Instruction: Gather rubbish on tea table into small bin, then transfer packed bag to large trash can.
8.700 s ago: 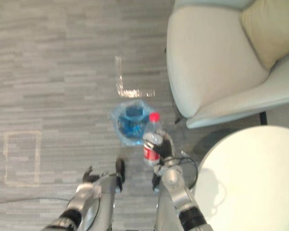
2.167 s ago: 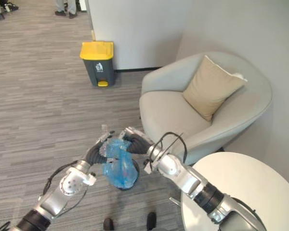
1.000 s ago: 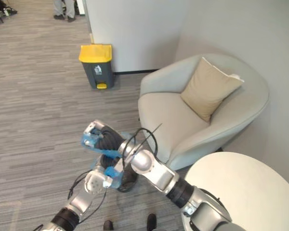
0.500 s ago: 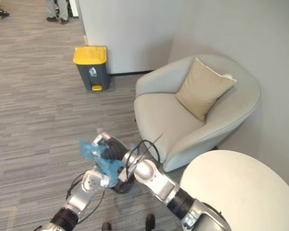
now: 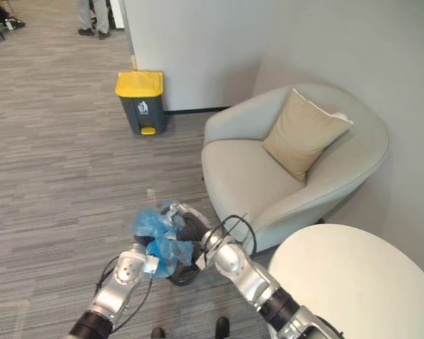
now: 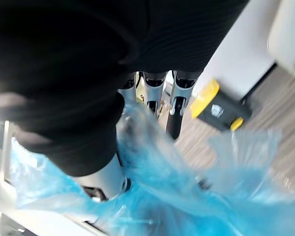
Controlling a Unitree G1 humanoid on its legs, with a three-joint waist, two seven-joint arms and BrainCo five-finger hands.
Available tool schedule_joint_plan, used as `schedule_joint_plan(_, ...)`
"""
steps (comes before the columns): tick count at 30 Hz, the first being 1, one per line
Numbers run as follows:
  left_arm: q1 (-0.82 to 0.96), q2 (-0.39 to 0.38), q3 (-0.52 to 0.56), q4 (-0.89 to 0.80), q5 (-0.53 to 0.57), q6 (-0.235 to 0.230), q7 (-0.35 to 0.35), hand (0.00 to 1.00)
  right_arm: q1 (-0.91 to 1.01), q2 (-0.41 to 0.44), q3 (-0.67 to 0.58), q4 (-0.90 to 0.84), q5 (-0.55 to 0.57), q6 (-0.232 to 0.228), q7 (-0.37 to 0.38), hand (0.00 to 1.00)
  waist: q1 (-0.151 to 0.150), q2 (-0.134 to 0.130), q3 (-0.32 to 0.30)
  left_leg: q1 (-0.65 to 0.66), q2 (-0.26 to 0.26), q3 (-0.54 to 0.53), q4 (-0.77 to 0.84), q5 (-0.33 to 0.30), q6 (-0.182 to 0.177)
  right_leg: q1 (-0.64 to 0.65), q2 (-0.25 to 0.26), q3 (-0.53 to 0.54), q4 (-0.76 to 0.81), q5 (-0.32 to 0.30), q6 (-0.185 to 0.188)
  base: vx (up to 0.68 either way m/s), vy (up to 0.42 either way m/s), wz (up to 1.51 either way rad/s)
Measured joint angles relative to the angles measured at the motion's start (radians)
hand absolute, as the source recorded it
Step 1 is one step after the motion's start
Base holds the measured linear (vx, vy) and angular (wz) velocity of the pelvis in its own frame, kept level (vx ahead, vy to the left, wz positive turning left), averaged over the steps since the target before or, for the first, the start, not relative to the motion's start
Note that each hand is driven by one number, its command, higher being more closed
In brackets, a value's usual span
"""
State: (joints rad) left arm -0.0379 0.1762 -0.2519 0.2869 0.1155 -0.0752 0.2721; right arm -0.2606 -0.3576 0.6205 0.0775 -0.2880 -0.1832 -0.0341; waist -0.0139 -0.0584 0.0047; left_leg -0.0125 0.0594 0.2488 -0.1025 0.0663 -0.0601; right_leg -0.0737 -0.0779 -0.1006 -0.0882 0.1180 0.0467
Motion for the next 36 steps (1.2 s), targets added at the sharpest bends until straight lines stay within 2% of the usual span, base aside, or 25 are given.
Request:
schedule_joint_plan(3,0.02,0.002,0.023,-0.023,-0.004,-0.001,-0.002,1.0,0.014,-0.038,-0.033,-0.03,-0.025,-0.007,-0.009,0.0,0.003,0.001,0.001,-0.003,0.0,-0.004,0.0,0.0,0.0,-0.001,0.0,-0.004,0.0,0.0,0.0,0.0,-0.001,0.02)
schedule_joint_plan(7,0.066,-0.003,0.073,-0.048,-0.031,-0.001,-0.002,1.0,0.114,-0.029,-0.169,-0.13,-0.023,-0.023,-0.037,0.0,0.005,0.009,0.004,-0.004,-0.001,-0.005,0.0,-0.001,0.001,-0.001,-0.001,-0.006,0.0,-0.003,0.002,0.0,0.002,0.01)
schedule_joint_plan(9,0.097,-0.013,0.104,-0.068,-0.041,-0.001,-0.002,1.0,0.171,-0.004,-0.247,-0.148,-0.018,-0.028,-0.058,0.0,0.004,0.014,0.002,-0.004,-0.009,-0.008,0.0,-0.002,0.003,0.0,-0.001,-0.009,0.0,-0.008,0.008,0.01,0.009,0.04)
schedule_joint_plan(11,0.135,-0.04,0.157,-0.079,-0.051,-0.002,0.0,1.0,0.251,0.072,-0.361,-0.144,0.018,-0.028,-0.082,0.0,0.004,0.024,0.0,-0.004,-0.011,-0.01,0.0,-0.003,0.004,0.001,-0.005,-0.009,0.0,-0.011,0.01,0.0,0.0,0.0)
schedule_joint_plan(13,0.161,-0.042,0.172,-0.079,-0.066,-0.002,0.0,1.0,0.297,0.112,-0.397,-0.129,0.056,-0.028,-0.089,0.0,0.002,0.03,0.0,-0.004,-0.012,-0.01,0.0,-0.003,0.004,0.001,-0.008,-0.01,0.0,-0.011,0.01,0.0,0.0,0.0)
schedule_joint_plan(17,0.182,-0.044,0.22,0.0,-0.083,-0.003,-0.008,1.0,0.337,0.197,-0.466,0.039,0.119,-0.017,-0.084,0.0,0.001,0.03,0.0,-0.003,-0.016,-0.018,0.0,-0.003,0.004,0.006,-0.008,-0.021,0.0,-0.011,0.01,0.0,-0.001,0.06)
schedule_joint_plan(19,0.198,-0.047,0.255,0.088,-0.101,-0.001,-0.023,1.0,0.346,0.249,-0.52,0.201,0.176,0.008,-0.078,0.0,0.004,0.03,0.0,-0.002,-0.017,-0.021,0.0,-0.003,0.004,0.008,-0.009,-0.025,0.0,-0.012,0.011,-0.01,-0.007,0.03)
schedule_joint_plan(22,0.214,-0.057,0.277,0.196,-0.116,0.005,-0.043,1.0,0.35,0.275,-0.566,0.366,0.228,0.046,-0.063,0.0,0.005,0.033,0.003,0.007,-0.017,-0.026,0.0,-0.003,0.004,0.02,-0.011,-0.03,0.0,-0.015,0.015,0.0,-0.002,0.04)
schedule_joint_plan(32,0.217,-0.108,0.354,0.498,-0.139,0.04,-0.078,1.0,0.339,0.28,-0.644,0.752,0.267,0.094,-0.061,0.0,0.02,0.04,0.007,0.031,-0.017,-0.027,-0.001,-0.023,-0.004,0.041,-0.013,-0.033,-0.005,-0.043,0.02,0.0,0.0,0.01)
schedule_joint_plan(36,0.215,-0.112,0.354,0.554,-0.157,0.042,-0.081,1.0,0.33,0.28,-0.683,0.834,0.273,0.104,-0.067,0.0,0.02,0.041,0.008,0.033,-0.018,-0.027,-0.001,-0.021,0.0,0.048,-0.012,-0.033,-0.001,-0.039,0.019,0.03,-0.003,-0.01)
